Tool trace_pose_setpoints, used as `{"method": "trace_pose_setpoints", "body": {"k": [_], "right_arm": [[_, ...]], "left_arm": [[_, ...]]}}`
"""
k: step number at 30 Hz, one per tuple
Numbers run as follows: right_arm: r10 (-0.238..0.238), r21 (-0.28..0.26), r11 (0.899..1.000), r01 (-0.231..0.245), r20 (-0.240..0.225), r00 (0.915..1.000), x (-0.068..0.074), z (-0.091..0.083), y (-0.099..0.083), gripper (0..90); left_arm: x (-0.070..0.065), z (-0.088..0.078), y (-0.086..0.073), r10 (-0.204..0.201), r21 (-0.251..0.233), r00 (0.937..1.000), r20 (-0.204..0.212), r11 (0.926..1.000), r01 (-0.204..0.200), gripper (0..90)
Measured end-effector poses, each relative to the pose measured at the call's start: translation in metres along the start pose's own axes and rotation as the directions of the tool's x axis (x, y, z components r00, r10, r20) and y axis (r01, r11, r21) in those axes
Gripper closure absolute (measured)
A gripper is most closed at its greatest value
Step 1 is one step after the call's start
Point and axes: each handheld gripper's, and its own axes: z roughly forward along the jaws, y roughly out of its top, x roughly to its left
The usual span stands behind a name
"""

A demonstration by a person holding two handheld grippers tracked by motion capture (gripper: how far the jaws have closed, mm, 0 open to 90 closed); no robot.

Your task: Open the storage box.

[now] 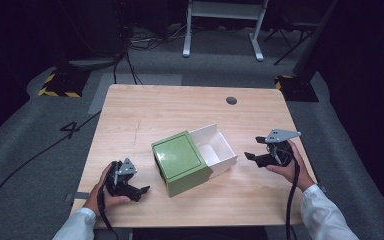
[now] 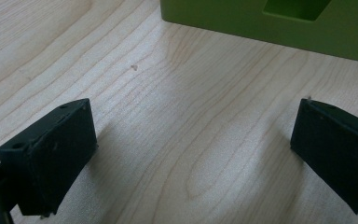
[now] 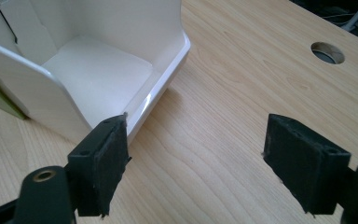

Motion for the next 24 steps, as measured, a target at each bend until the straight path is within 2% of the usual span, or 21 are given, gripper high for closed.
{"method": "trace_pose_setpoints", "body": {"k": [4,9,13,23,24], "right_arm": [[-0.021,0.007,1.0,0.021,0.022,0.9995,0.002,-0.004,-0.002,21.0],[-0.037,0.022,0.999,0.036,0.025,0.999,0.005,-0.008,-0.006,20.2],[-0.059,0.041,0.997,0.058,0.035,0.9976,0.008,-0.014,-0.014,19.8],[-0.071,0.082,0.994,0.066,0.061,0.9956,0.011,-0.029,-0.038,19.0],[-0.07,0.09,0.994,0.064,0.065,0.9954,0.011,-0.031,-0.045,18.9]], "left_arm": [[0.0,0.0,0.0,-0.001,0.0,1.0,-0.001,1.0,0.001,0.5],[0.0,0.0,0.0,0.0,0.0,1.0,0.0,1.0,0.0,0.4],[0.0,0.0,0.0,0.0,0.0,1.0,0.0,1.0,0.0,0.4],[0.0,0.0,0.0,-0.001,0.0,1.0,0.0,1.0,0.001,0.5],[0.0,0.0,0.0,-0.001,0.0,1.0,0.0,1.0,0.001,0.4]]}}
